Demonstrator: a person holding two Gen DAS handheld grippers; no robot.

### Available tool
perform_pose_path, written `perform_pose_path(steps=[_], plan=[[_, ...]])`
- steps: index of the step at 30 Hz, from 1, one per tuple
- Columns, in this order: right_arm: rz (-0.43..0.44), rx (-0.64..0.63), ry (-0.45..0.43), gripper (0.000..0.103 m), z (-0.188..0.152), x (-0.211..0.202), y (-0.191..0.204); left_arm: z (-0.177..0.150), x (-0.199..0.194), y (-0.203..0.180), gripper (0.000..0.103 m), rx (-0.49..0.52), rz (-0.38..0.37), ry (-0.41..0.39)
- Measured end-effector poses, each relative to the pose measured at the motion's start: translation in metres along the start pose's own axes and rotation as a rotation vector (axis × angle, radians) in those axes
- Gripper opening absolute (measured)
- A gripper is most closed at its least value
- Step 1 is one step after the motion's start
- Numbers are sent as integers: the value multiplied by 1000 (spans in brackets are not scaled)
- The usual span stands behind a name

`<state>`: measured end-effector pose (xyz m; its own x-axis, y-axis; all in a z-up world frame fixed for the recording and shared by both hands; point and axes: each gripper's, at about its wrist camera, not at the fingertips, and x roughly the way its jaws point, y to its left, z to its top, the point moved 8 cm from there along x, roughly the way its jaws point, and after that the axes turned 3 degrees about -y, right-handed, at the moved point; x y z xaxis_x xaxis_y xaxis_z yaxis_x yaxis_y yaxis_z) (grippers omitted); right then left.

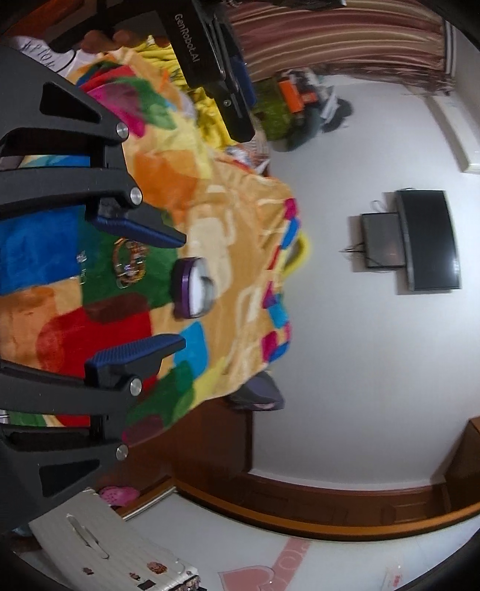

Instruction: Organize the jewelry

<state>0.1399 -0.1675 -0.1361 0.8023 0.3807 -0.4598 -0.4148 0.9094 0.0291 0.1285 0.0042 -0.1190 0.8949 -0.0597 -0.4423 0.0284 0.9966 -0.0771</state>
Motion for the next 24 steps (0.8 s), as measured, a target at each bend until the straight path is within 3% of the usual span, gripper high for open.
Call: perform_pose_path(steps=[4,10,14,24], plan=[[20,-29,74,43,-19,10,-1,-27,22,2,73,32,1,99],[76,-32,187,42,-48,29,1,-51,39,10,73,33,-1,178],[130,-3,264,33,-66,39,3,-62,47,13,72,26,-8,219],[198,-44,361,15,-92,58,21,-79,63,3,50,27,-70,304]])
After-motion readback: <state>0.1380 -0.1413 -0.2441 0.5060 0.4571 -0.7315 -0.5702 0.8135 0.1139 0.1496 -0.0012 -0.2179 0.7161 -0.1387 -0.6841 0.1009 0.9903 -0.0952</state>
